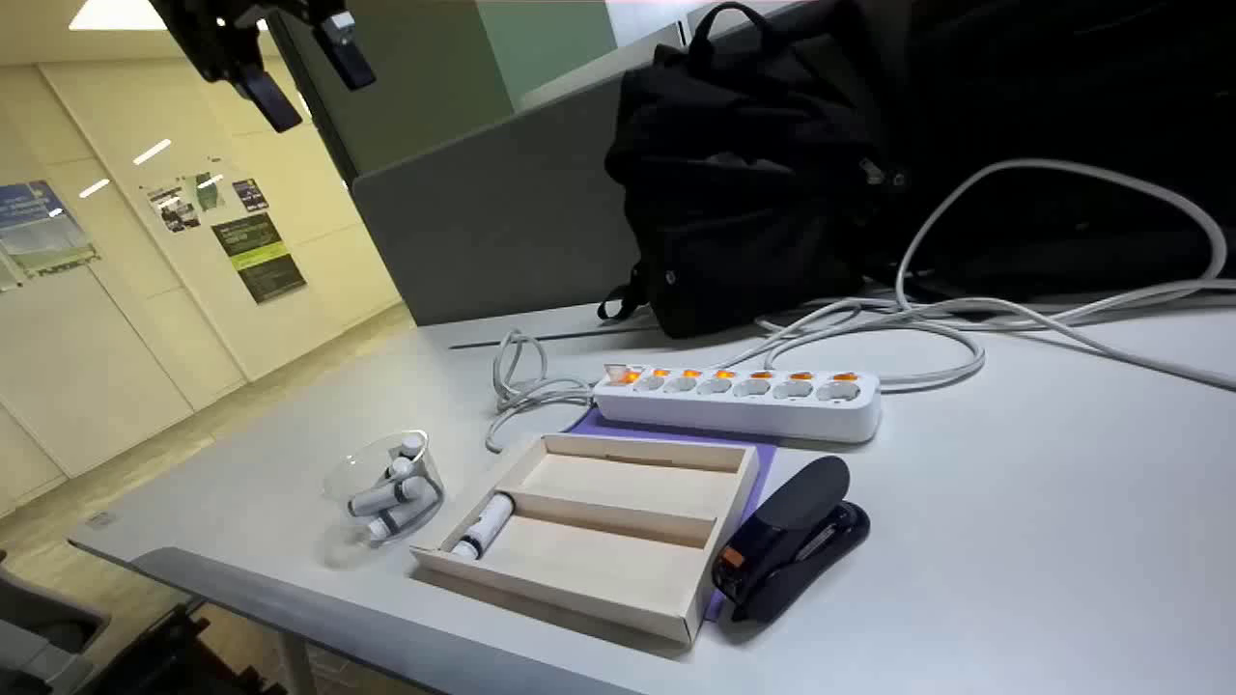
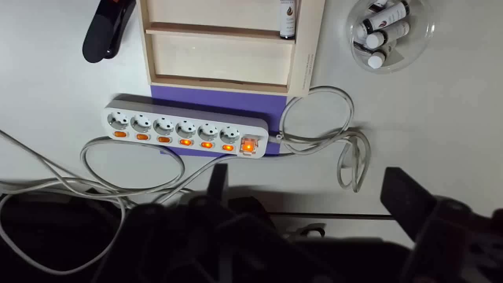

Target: Put the bottle in the top rectangular segment

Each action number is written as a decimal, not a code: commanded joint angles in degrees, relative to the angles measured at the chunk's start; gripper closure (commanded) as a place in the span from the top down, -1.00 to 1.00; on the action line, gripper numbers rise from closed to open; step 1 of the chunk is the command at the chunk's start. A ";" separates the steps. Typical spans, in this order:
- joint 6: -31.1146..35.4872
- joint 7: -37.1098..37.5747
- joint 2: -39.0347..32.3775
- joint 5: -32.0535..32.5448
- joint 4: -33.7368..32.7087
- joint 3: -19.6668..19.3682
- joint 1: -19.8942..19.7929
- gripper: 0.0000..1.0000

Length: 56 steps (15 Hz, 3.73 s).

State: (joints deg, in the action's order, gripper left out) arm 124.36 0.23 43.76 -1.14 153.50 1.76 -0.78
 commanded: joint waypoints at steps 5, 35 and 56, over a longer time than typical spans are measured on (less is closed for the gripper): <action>1.48 -1.19 -3.17 0.21 -1.08 -0.28 1.41 1.00; 8.92 -17.21 -18.95 3.81 1.21 5.59 14.89 1.00; 29.19 -23.54 -46.70 29.64 -1.13 11.23 15.26 -0.11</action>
State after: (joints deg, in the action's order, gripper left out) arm 152.24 -25.52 0.04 25.52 153.40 12.53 14.93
